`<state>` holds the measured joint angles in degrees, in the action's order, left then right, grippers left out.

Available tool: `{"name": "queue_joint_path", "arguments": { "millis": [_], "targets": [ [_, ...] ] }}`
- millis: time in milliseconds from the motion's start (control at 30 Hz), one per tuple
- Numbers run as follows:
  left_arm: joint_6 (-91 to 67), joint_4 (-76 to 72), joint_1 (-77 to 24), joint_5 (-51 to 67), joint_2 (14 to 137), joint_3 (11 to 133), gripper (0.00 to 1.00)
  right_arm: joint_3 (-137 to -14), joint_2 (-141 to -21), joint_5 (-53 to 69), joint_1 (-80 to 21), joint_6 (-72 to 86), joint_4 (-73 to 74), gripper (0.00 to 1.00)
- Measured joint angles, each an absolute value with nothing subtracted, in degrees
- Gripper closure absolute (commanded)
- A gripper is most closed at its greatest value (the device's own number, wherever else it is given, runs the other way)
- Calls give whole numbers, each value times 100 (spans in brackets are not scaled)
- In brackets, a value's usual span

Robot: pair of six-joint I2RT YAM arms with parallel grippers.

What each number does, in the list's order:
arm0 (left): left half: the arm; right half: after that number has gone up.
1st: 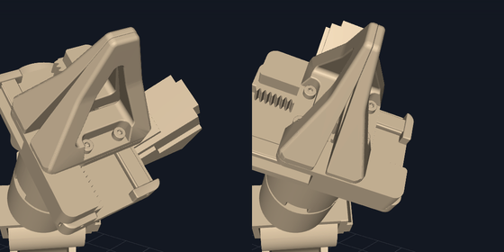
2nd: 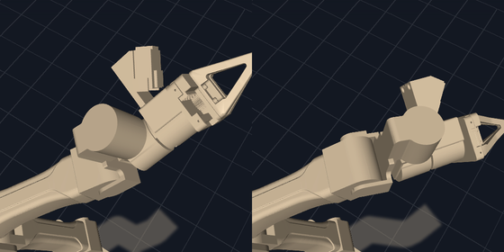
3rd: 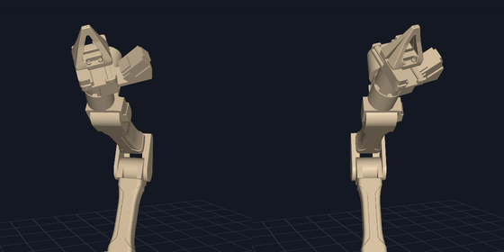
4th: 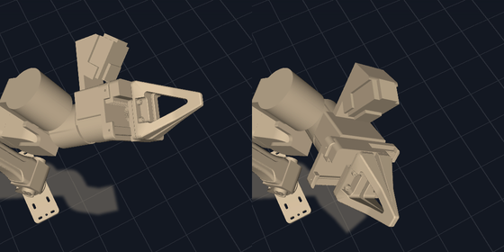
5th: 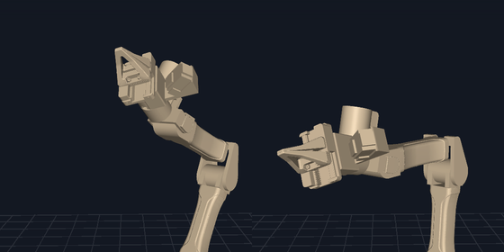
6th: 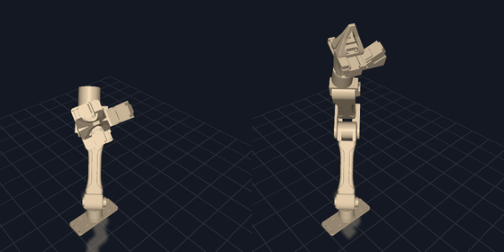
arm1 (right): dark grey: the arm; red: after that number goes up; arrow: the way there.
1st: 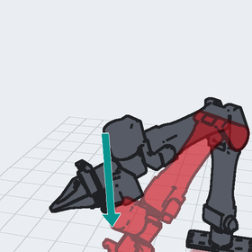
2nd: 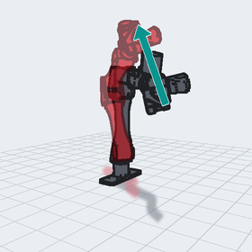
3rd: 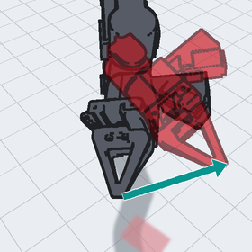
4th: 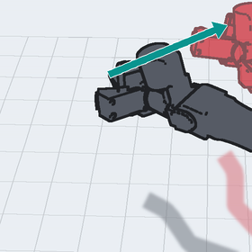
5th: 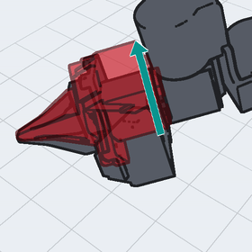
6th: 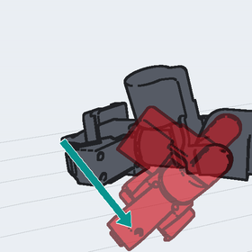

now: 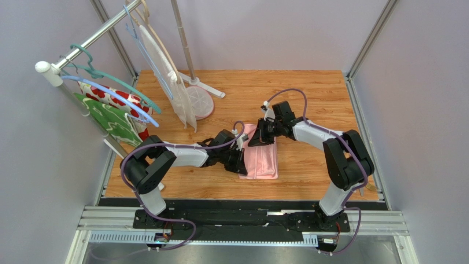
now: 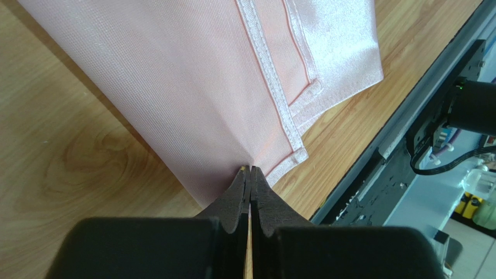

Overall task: Fold the napkin into a case and place the utensils inside
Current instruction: Smooth out the 2/3-rectangle-folded napkin at the center of the board.

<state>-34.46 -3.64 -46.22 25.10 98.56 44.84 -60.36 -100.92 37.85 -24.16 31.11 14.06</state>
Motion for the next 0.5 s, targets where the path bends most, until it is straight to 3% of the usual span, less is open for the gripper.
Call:
{"name": "queue_joint_path", "arguments": {
  "millis": [300, 500],
  "targets": [
    [-3249, 298, -4543, 2379, 9675, 5039, 92, -5100, -9085, 3498, -2353, 2860, 1798, 99],
    [-3199, 574, -3874, 2377, 9535, 6016, 95, -4674, -8886, 3511, -2467, 2672, 1900, 99]
  ]
}}
